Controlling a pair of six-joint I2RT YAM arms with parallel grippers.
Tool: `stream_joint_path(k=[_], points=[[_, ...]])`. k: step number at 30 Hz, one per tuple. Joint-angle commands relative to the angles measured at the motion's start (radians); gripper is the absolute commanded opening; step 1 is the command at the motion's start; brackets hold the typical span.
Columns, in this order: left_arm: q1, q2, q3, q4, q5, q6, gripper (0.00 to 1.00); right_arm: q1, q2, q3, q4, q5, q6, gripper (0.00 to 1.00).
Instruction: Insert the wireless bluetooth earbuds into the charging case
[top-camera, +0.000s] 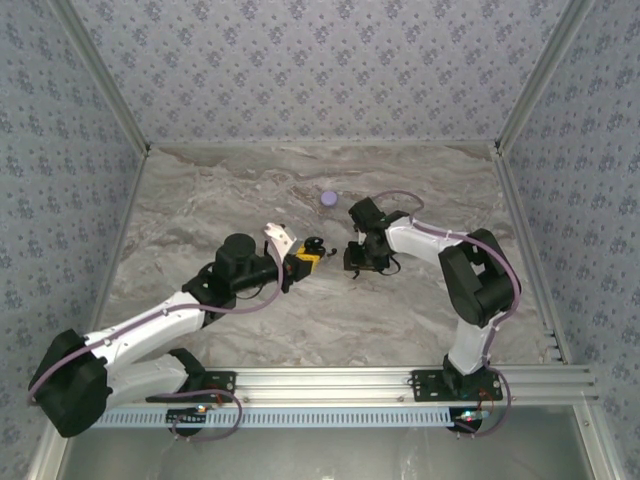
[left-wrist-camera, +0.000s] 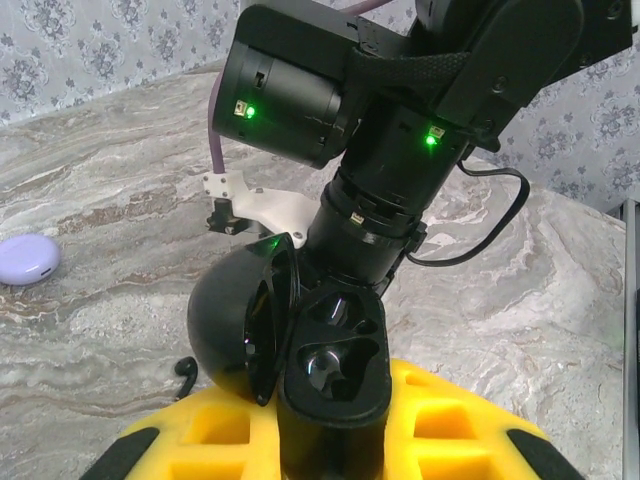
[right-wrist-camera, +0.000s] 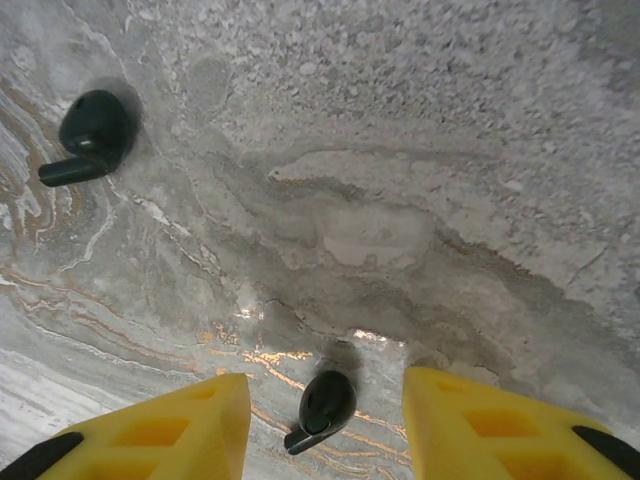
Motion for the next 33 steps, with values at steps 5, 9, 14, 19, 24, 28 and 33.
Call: stream_joint_path(k=[5, 9, 14, 19, 24, 28, 33], points=[[-0.006, -0.025, -0.005, 0.007, -0.013, -0.006, 0.12, 0.024, 0.033, 0.051, -0.031, -0.013, -0.009, 0.44], [-0.006, -0.026, -0.007, 0.007, -0.016, -0.006, 0.12, 0.036, 0.048, 0.082, -0.041, -0.020, -0.026, 0.44], [-0.005, -0.028, -0.008, 0.004, -0.017, -0.006, 0.12, 0.046, 0.061, 0.103, -0.046, -0.027, -0.047, 0.43], [-0.007, -0.029, -0.008, 0.004, -0.020, -0.006, 0.12, 0.063, 0.062, 0.122, -0.088, 0.005, -0.072, 0.43], [-0.006, -0.033, -0.008, 0.004, -0.022, -0.004, 0.12, 0.081, 0.058, 0.137, -0.117, 0.065, -0.086, 0.43], [-0.006, -0.032, -0.008, 0.004, -0.023, -0.001, 0.12, 0.097, 0.056, 0.150, -0.144, 0.160, -0.035, 0.43], [-0.006, -0.032, -0.008, 0.005, -0.023, 0.001, 0.12, 0.114, 0.059, 0.153, -0.161, 0.203, 0.015, 0.45]])
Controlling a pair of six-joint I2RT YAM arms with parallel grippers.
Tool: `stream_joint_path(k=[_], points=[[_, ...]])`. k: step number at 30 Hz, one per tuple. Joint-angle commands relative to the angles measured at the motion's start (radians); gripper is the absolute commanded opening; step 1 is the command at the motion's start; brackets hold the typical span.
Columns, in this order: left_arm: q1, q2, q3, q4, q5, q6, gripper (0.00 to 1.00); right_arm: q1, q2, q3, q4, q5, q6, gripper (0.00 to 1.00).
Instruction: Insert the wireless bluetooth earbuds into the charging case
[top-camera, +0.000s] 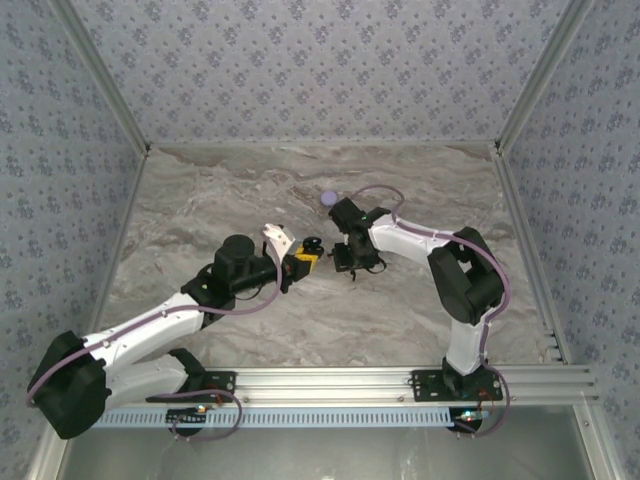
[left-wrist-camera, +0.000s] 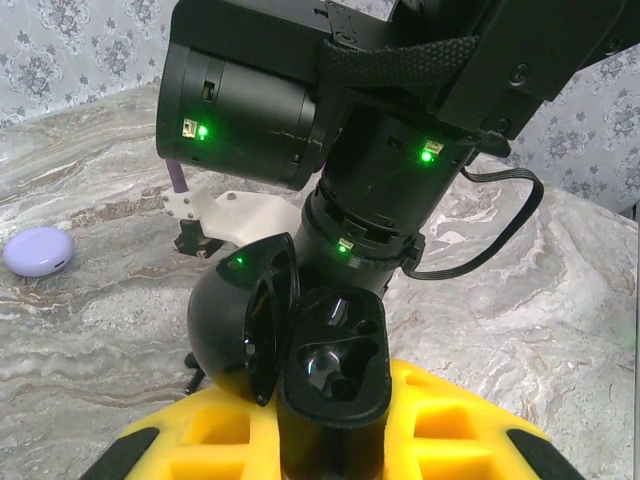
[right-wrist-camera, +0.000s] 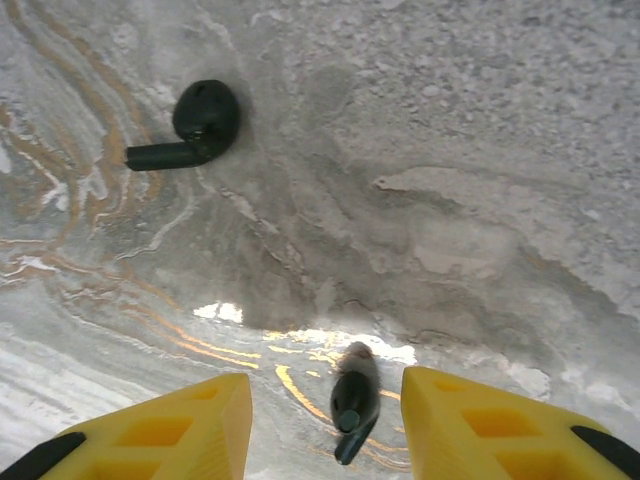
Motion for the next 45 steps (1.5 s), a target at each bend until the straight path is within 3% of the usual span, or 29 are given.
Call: stream_joint_path(k=[1, 12, 45], points=[[-0.006, -0.022, 0.000, 0.005, -0.002, 0.000, 0.12, 0.012, 0.010, 0.032, -0.054, 0.063, 0.055, 0.45], [-0.006, -0.022, 0.000, 0.007, -0.001, -0.002, 0.12, 0.034, 0.056, 0.053, -0.075, 0.058, 0.101, 0.36], [-0.006, -0.026, -0.007, 0.012, -0.009, -0.006, 0.12, 0.075, 0.122, 0.097, -0.131, 0.099, 0.077, 0.27]])
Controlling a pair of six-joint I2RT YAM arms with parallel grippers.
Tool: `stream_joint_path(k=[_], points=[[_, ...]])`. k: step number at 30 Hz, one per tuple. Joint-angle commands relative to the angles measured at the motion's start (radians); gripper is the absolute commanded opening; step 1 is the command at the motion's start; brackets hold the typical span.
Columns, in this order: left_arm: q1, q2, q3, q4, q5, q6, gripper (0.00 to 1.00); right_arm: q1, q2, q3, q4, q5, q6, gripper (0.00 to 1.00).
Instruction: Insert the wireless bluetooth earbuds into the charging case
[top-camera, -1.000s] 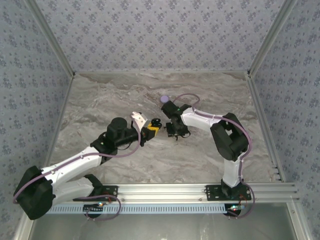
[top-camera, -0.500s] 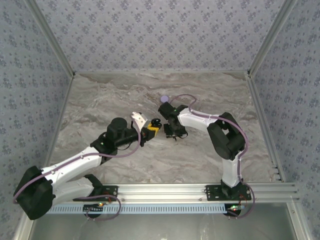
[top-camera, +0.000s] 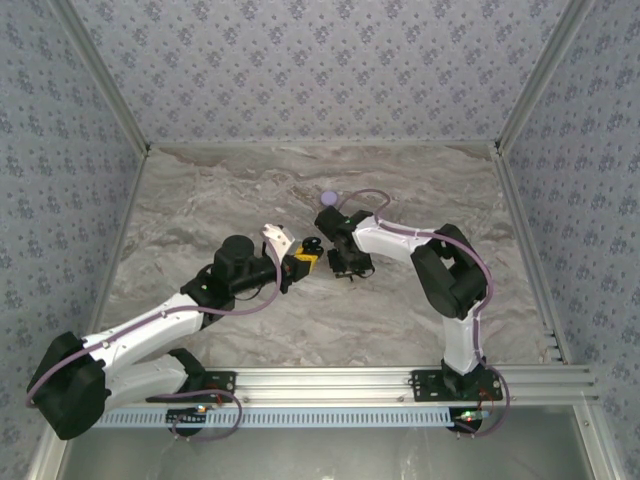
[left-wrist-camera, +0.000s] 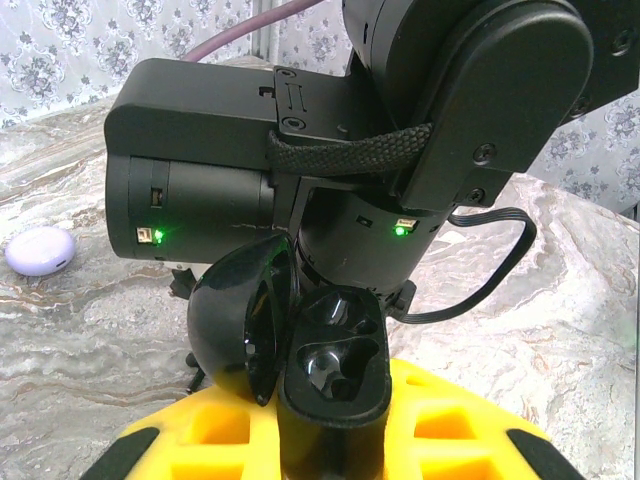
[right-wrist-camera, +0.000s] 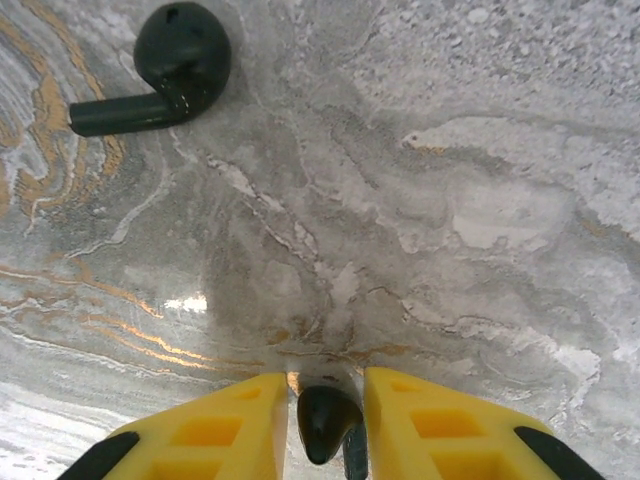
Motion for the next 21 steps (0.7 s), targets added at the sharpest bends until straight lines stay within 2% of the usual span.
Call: stream_joint_path(k=[1, 9, 21], points=[[-0.007, -0.022, -0.004, 0.011, -0.010, -0.006, 0.12, 0.009, 0.034, 0.026, -0.047, 0.027, 0.004, 0.26], [-0.006, -0.022, -0.004, 0.010, -0.016, -0.007, 0.12, 0.011, 0.045, 0.016, -0.038, 0.024, -0.005, 0.21], [-0.005, -0.038, -0.007, 0.000, -0.025, -0.006, 0.12, 0.005, 0.059, 0.002, 0.006, -0.016, -0.052, 0.24]])
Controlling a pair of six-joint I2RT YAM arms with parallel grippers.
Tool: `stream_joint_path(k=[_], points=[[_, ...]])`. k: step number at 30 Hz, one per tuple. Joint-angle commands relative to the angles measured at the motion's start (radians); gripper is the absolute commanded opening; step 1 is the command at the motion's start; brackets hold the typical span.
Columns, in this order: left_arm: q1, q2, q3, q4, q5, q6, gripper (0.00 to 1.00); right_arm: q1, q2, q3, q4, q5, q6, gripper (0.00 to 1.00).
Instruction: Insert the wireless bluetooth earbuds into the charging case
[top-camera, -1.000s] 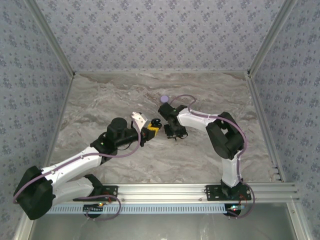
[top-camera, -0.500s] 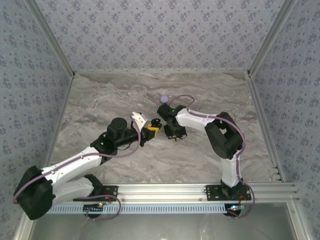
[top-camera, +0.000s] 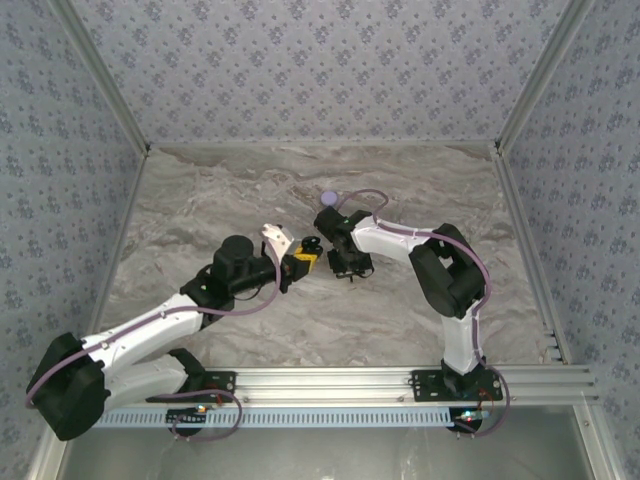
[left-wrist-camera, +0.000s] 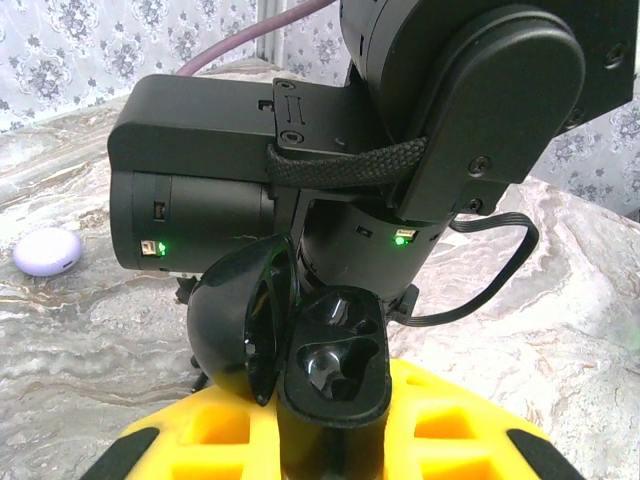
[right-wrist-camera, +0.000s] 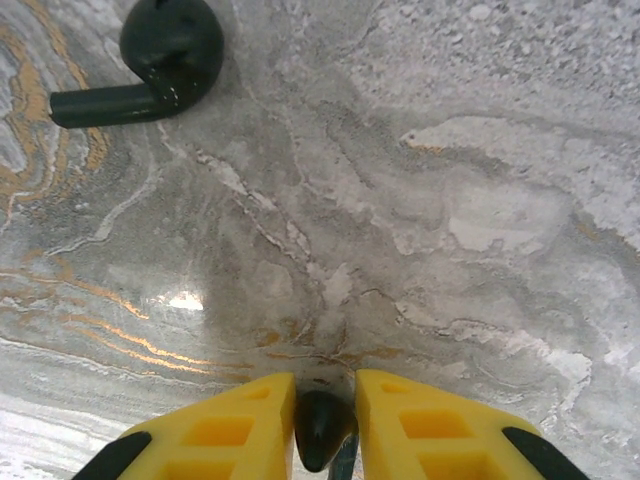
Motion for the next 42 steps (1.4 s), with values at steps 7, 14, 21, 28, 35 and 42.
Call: stream_joint_path(k=[7, 14, 21, 28, 35, 42], points=[[-0.006, -0.035, -0.012, -0.005, -0.023, -0.010, 0.12, -0.019, -0.004, -0.042, 0.075, -0.033, -0.041, 0.22], [-0.006, -0.021, -0.017, -0.005, -0.050, -0.033, 0.12, -0.067, -0.071, -0.082, 0.134, -0.060, -0.081, 0.21], [-0.006, 0.074, -0.013, 0.039, -0.091, -0.117, 0.12, -0.140, -0.189, -0.181, 0.259, -0.183, -0.143, 0.21], [-0.005, 0.174, -0.008, 0.118, -0.106, -0.186, 0.12, -0.205, -0.321, -0.282, 0.383, -0.286, -0.154, 0.21], [-0.005, 0.240, -0.013, 0.213, -0.071, -0.226, 0.12, -0.258, -0.474, -0.350, 0.469, -0.376, -0.172, 0.20], [-0.006, 0.287, -0.015, 0.287, -0.038, -0.252, 0.12, -0.282, -0.580, -0.351, 0.492, -0.461, -0.183, 0.21]])
